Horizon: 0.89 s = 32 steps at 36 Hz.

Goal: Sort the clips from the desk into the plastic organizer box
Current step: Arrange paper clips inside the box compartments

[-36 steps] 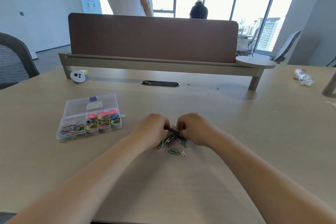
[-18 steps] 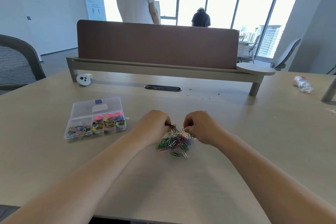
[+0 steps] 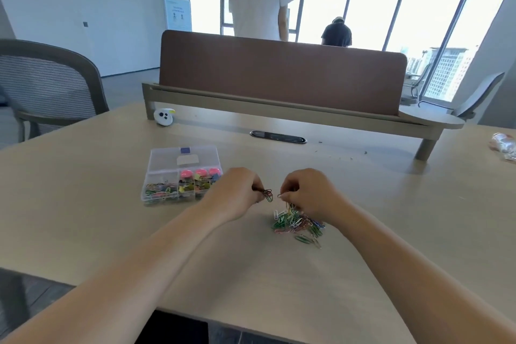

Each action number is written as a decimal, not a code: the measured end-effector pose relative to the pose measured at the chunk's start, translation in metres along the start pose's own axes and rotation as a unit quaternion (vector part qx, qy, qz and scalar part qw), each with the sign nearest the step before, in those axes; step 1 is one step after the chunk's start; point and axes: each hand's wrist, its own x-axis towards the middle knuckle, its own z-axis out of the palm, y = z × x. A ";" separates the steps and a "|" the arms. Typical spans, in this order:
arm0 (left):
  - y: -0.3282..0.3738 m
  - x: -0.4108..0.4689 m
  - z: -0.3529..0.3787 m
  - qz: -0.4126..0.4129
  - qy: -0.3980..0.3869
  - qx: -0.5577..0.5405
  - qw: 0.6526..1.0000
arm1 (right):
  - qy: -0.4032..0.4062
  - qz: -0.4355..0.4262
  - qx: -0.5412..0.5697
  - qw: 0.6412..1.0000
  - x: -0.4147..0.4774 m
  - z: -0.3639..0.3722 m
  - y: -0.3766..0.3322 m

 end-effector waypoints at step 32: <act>-0.158 -0.034 -0.099 -0.139 0.056 0.093 0.984 | -0.036 -0.142 0.082 0.986 0.115 0.078 -0.166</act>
